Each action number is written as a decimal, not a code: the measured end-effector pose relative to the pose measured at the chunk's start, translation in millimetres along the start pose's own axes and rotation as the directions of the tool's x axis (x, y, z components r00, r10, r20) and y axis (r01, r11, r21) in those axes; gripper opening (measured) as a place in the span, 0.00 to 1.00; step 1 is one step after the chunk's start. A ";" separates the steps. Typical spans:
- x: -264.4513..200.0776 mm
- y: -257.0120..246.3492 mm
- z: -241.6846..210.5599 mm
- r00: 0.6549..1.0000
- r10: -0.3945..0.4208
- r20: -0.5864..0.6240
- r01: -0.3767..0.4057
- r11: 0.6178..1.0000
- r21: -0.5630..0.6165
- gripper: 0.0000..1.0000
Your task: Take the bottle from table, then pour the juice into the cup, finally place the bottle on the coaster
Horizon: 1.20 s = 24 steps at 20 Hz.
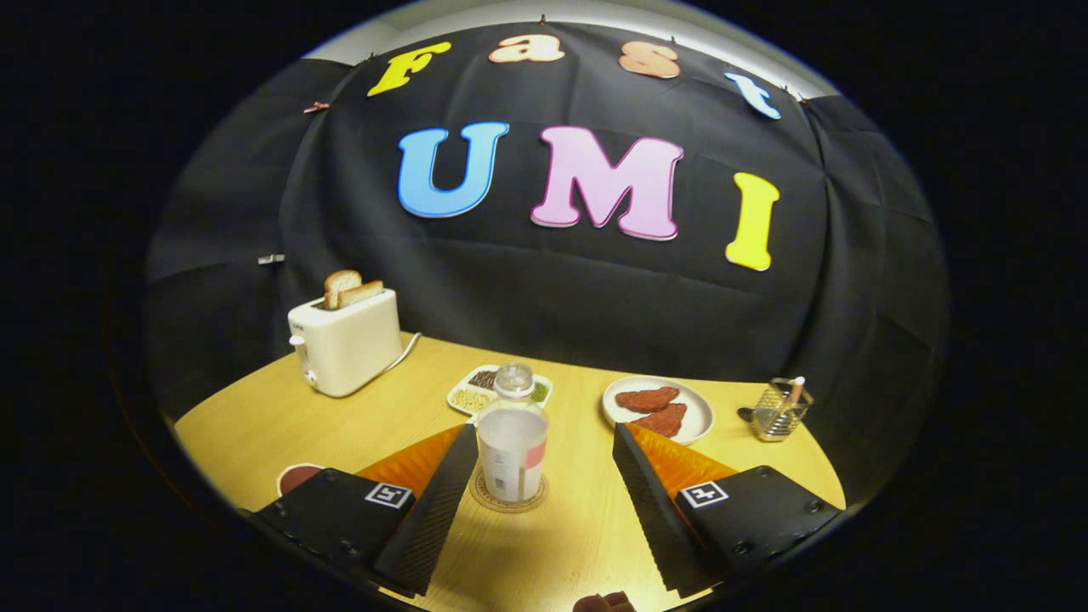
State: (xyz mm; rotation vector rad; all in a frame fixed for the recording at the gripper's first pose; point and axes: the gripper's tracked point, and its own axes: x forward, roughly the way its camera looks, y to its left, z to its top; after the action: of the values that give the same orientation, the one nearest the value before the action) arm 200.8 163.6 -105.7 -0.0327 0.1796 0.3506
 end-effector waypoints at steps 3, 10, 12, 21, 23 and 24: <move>-30.9 -21.9 28.4 0.998 -0.049 0.035 0.049 0.999 0.023 0.98; -89.7 -59.1 89.8 0.985 -0.130 0.114 0.132 0.991 -0.013 0.98; -104.2 -72.4 93.1 0.980 -0.172 0.099 0.175 0.984 -0.029 0.98; -138.8 -97.5 105.5 0.966 -0.234 0.109 0.233 0.972 0.025 0.98; -138.0 -94.5 116.2 0.966 -0.225 0.123 0.215 0.972 0.093 0.98; -135.2 -93.2 119.2 0.967 -0.221 0.130 0.208 0.972 0.110 0.98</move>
State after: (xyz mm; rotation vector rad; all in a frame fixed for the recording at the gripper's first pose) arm 128.2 37.8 36.1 0.0673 0.0512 0.1264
